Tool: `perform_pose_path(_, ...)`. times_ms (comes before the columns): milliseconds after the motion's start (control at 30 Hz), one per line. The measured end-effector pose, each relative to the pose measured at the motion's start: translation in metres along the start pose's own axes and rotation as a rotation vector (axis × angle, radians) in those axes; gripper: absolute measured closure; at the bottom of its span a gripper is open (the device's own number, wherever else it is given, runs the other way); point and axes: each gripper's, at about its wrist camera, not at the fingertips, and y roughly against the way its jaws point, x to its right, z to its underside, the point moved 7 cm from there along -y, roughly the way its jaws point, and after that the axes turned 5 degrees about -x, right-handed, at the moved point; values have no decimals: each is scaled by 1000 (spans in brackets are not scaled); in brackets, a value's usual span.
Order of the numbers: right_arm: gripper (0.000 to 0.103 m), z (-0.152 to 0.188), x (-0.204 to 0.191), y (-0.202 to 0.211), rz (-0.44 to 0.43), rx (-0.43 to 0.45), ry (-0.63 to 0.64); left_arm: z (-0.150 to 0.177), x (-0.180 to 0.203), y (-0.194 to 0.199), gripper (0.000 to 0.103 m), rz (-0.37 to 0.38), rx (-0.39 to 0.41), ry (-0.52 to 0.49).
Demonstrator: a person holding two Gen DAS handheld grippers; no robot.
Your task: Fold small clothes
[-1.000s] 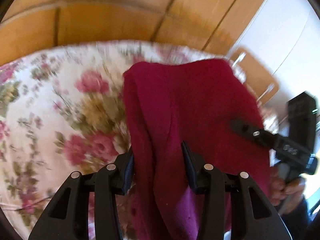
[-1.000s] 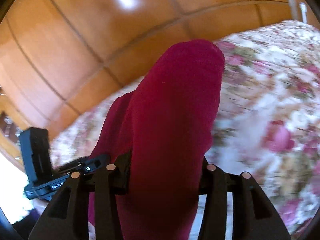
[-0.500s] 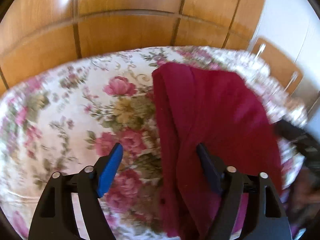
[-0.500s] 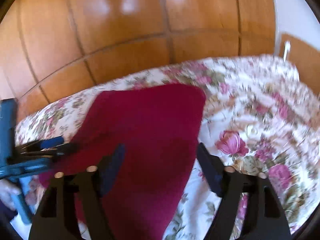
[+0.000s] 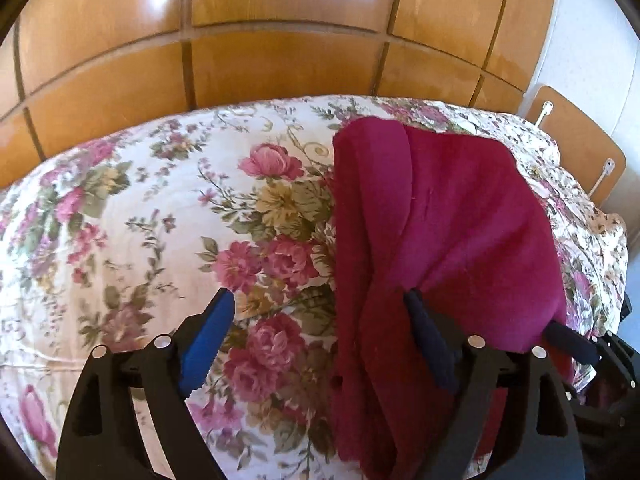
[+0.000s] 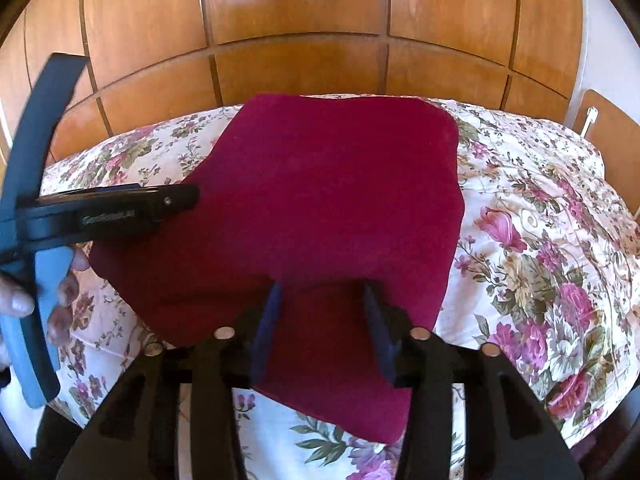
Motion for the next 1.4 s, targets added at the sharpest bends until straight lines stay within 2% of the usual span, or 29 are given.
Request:
perform_pose_path(33, 36, -1, -3, 3, 1, 1, -14, 1, 0, 5, 16, -13, 8, -3)
perform_pose_path(167, 24, -4, -8, 22, 53, 39, -46, 5, -1, 33, 12, -74, 72, -8)
perform_pose_path(300, 8, -9, 0, 43, 102, 106, -151, 12, -7, 53, 10, -88, 108, 5)
perform_pose_path(433, 3, -10, 6, 53, 163, 141, -209, 20, -15, 69, 10, -98, 131, 38)
perform_pose_path(633, 3, -9, 8, 56, 201, 146, -251, 33, -20, 88, 4, -126, 179, 53)
perform_pose_path(933, 3, -2, -1, 52, 255, 154, -246, 49, -21, 88, 4, -159, 164, 71)
perform_pose_path(1400, 3, 2, -9, 42, 223, 124, -245, 49, -18, 89, 4, -188, 167, 56)
